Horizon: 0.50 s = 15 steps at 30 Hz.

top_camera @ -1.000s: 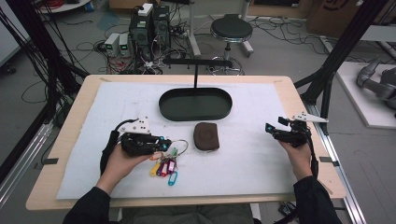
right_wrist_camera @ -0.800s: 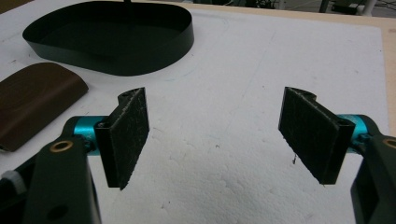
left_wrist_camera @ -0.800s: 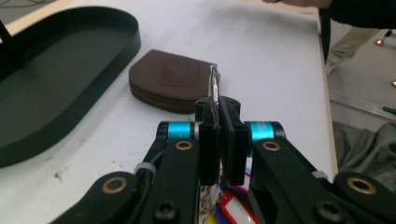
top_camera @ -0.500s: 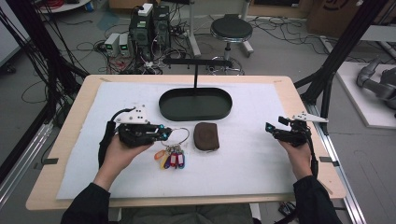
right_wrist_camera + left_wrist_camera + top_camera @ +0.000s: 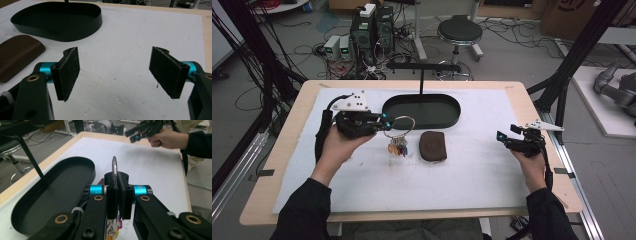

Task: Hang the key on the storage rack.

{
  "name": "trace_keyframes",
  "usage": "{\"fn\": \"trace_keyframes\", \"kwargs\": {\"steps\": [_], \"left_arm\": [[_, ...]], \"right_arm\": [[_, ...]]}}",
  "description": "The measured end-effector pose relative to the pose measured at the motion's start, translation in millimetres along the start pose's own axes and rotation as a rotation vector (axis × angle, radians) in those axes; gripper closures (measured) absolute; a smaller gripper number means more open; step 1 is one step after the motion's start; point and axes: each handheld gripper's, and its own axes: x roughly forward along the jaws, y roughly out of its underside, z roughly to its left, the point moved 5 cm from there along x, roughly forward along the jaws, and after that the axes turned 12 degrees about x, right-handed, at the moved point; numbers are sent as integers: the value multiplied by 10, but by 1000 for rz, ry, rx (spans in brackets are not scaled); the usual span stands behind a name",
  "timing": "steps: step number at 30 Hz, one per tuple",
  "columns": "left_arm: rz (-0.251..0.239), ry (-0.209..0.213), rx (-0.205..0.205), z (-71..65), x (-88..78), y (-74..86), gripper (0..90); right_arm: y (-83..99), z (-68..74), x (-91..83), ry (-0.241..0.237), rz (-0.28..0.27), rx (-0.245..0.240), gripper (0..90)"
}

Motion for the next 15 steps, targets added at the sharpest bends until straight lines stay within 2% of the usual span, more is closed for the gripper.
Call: {"fn": "trace_keyframes", "kwargs": {"steps": [4, 11, 15], "left_arm": [[-19, -14, -1, 117, -8, -101, 864], [-14, -45, 13, 337, 34, -283, 864], [-10, -64, 12, 449, 71, -334, 864]], "right_arm": [[1, 2, 1, 0, 3, 1, 250], [1, -2, 2, -1, 2, 1, 250], [-1, -4, 4, -1, 1, -1, 250]]}}
